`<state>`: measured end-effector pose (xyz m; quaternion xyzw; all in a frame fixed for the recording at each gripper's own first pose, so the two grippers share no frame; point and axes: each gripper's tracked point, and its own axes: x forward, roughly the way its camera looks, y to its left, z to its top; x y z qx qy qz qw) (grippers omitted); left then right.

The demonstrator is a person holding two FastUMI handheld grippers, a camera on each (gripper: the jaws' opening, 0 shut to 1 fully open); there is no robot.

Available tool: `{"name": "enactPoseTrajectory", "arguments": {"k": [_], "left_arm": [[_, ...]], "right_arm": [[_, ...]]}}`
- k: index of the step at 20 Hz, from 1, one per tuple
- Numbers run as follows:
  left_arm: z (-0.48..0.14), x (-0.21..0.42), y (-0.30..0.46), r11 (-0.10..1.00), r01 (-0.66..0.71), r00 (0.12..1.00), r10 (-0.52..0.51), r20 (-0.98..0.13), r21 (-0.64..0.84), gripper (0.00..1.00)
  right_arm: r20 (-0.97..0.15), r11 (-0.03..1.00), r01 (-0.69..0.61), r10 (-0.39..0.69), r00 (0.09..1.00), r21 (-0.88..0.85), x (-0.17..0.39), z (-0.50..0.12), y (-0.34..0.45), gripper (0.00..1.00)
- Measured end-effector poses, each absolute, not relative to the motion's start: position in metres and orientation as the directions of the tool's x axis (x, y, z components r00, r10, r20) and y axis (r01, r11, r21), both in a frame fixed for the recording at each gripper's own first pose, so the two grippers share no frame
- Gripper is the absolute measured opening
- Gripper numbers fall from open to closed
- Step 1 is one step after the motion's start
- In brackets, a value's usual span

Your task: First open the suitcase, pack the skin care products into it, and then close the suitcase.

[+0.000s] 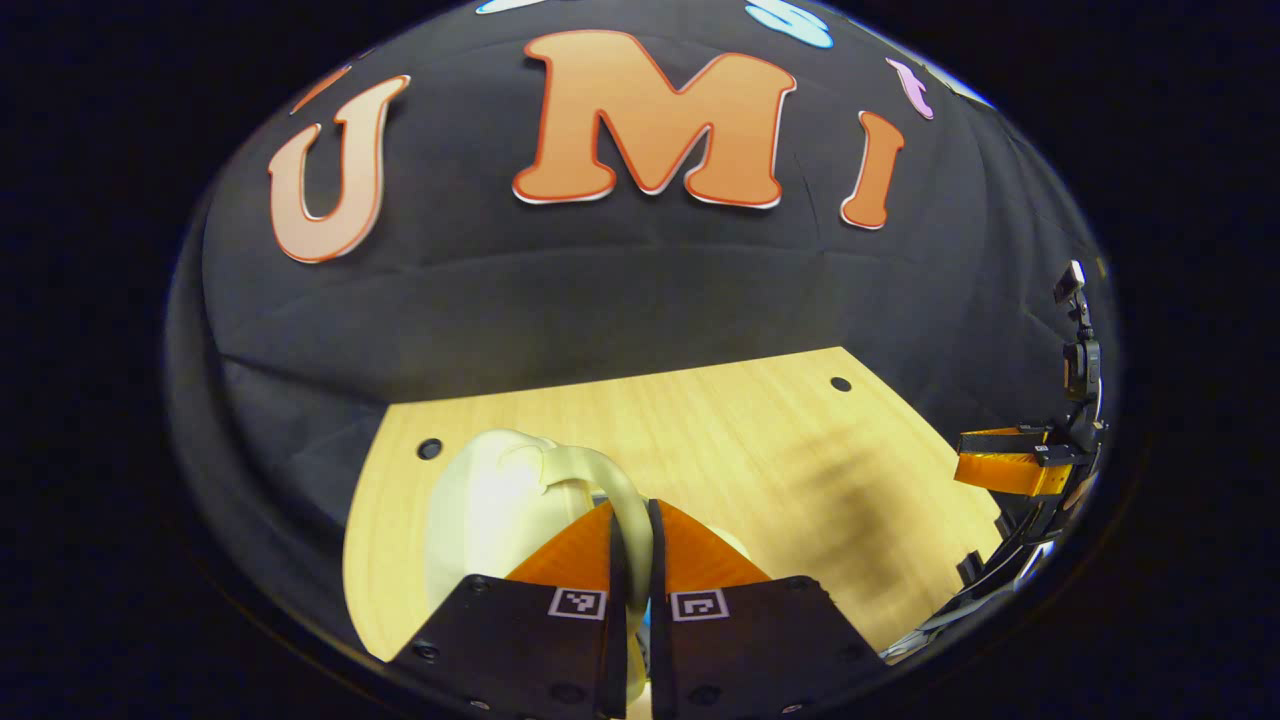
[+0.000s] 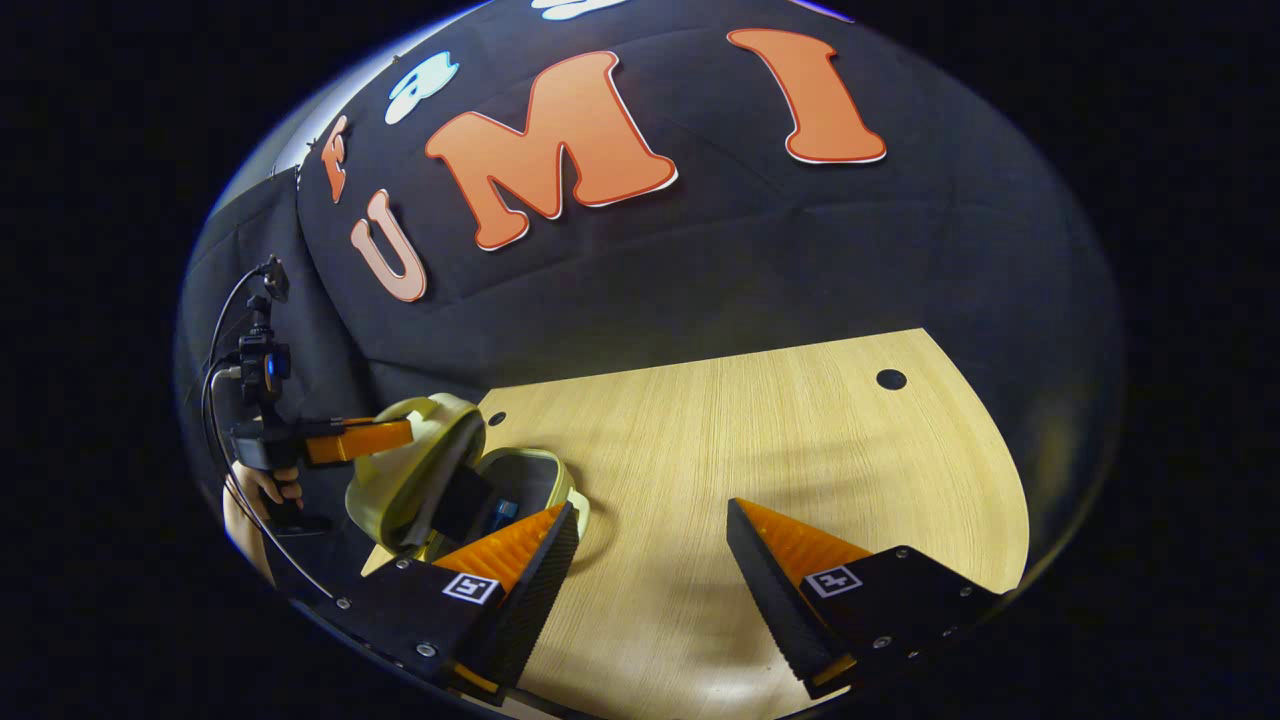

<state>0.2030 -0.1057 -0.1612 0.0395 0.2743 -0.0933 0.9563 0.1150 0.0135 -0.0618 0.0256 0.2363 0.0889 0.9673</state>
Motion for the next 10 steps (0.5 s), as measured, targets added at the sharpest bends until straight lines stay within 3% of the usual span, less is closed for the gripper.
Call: {"name": "enactPoseTrajectory", "arguments": {"k": [4,10], "left_arm": [[-0.217,0.204,-0.159,0.966,0.25,0.77,-0.238,-0.592,-0.064,0.09],[-0.303,0.21,-0.21,0.958,0.245,0.666,-0.28,-0.692,-0.152,0.1]], "right_arm": [[-0.471,0.985,-0.14,0.173,0.865,0.104,0.113,-0.071,0.004,0.96],[-0.508,0.986,-0.122,0.163,0.846,0.112,0.101,-0.088,-0.004,0.96]]}}
